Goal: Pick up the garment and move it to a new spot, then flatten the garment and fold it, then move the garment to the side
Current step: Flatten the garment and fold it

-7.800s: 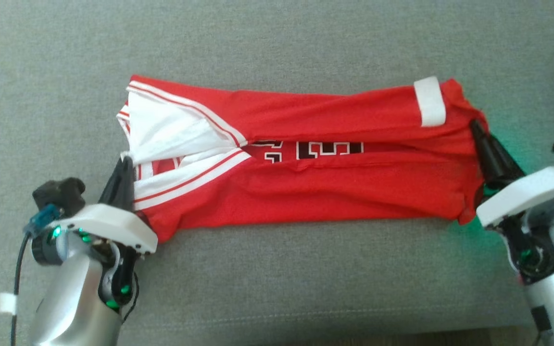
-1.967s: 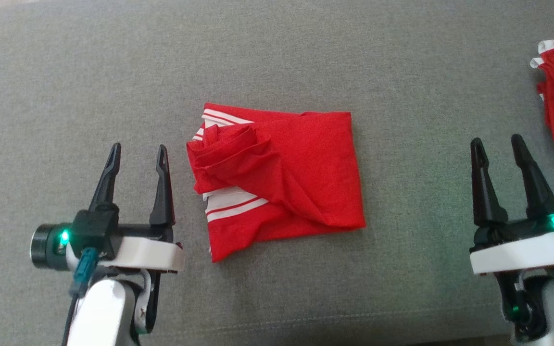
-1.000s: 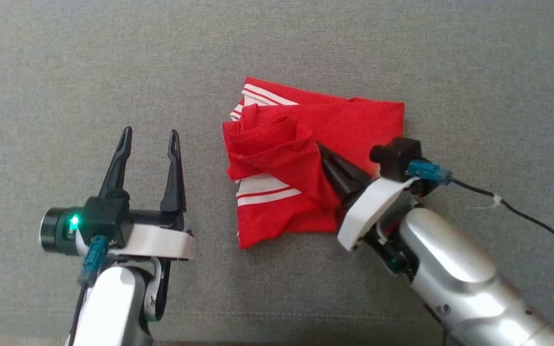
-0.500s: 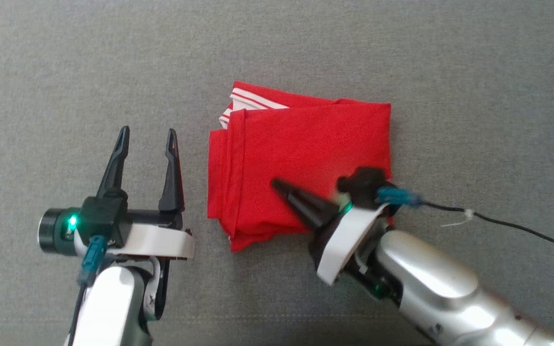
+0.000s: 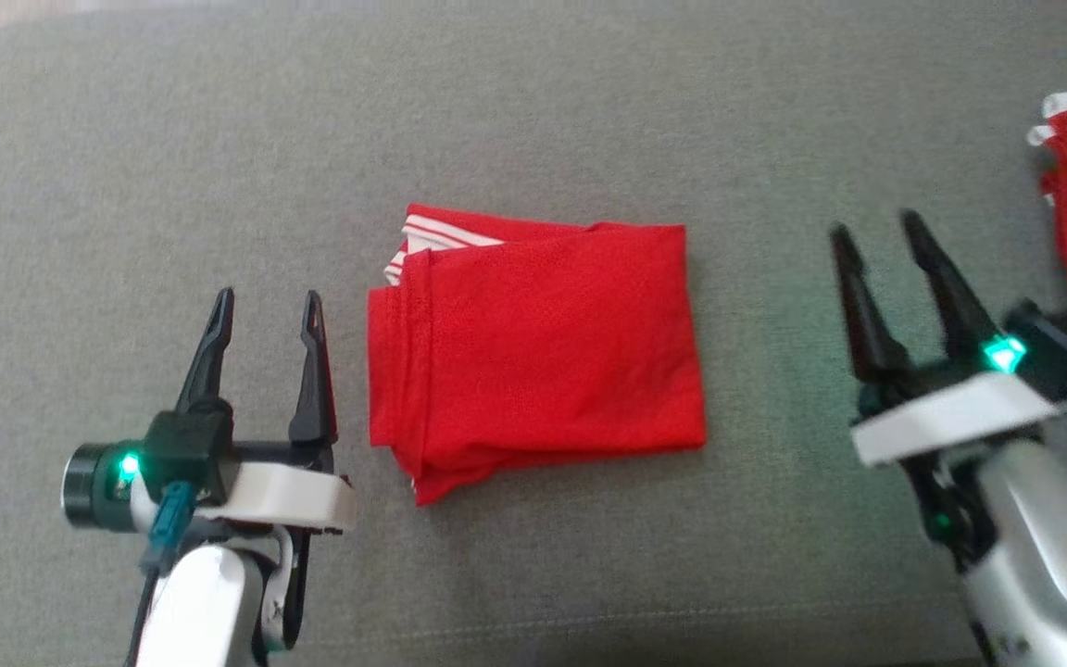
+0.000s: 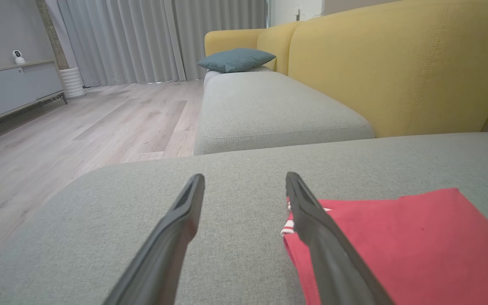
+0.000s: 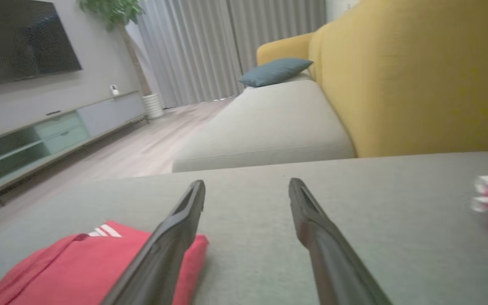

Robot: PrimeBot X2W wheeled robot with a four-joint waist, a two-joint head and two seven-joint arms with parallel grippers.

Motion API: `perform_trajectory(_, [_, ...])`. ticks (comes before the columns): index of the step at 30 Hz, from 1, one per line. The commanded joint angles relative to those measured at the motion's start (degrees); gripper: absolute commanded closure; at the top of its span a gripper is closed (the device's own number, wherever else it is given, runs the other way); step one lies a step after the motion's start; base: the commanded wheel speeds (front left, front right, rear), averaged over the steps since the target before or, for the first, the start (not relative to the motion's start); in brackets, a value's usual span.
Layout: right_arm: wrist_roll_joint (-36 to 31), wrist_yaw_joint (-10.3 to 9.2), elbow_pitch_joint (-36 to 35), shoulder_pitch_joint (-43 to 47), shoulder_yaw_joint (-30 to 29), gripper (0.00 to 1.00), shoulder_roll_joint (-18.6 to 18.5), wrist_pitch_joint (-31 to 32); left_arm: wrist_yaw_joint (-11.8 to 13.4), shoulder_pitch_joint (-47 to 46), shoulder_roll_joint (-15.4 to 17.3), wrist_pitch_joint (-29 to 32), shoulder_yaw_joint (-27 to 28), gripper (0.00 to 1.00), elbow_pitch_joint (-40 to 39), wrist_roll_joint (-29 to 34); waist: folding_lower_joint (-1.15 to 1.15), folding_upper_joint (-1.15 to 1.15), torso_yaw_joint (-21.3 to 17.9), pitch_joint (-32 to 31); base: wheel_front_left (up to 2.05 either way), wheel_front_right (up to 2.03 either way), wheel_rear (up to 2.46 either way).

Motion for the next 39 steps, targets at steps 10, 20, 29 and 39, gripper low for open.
perform_trajectory(10, [-8.6,0.37,-16.4,15.2,-12.0,0.00,4.6,8.1,0.1,2.0,2.7,0.5,2.6,0.00,-1.2,-1.6,0.00,0.00,-1.7,-5.6,0.00,0.00,0.00])
perform_trajectory(20, [-12.8,0.37,-24.5,23.3,-15.9,0.00,8.5,14.2,0.4,5.9,3.8,1.9,2.3,0.00,0.0,-2.1,0.00,0.00,-2.0,-10.7,0.00,0.00,0.00])
perform_trajectory(29, [-14.4,0.37,-28.1,25.6,-17.2,0.00,9.4,17.6,1.5,7.4,4.3,2.9,2.1,0.00,0.7,-2.1,0.00,0.00,-1.7,-12.1,0.00,0.00,0.00])
perform_trajectory(39, [-14.3,0.37,-28.2,25.7,-17.6,0.00,9.7,18.0,1.9,7.5,4.6,2.7,2.0,0.00,0.9,-2.5,0.00,0.00,-1.7,-12.0,0.00,0.00,0.00])
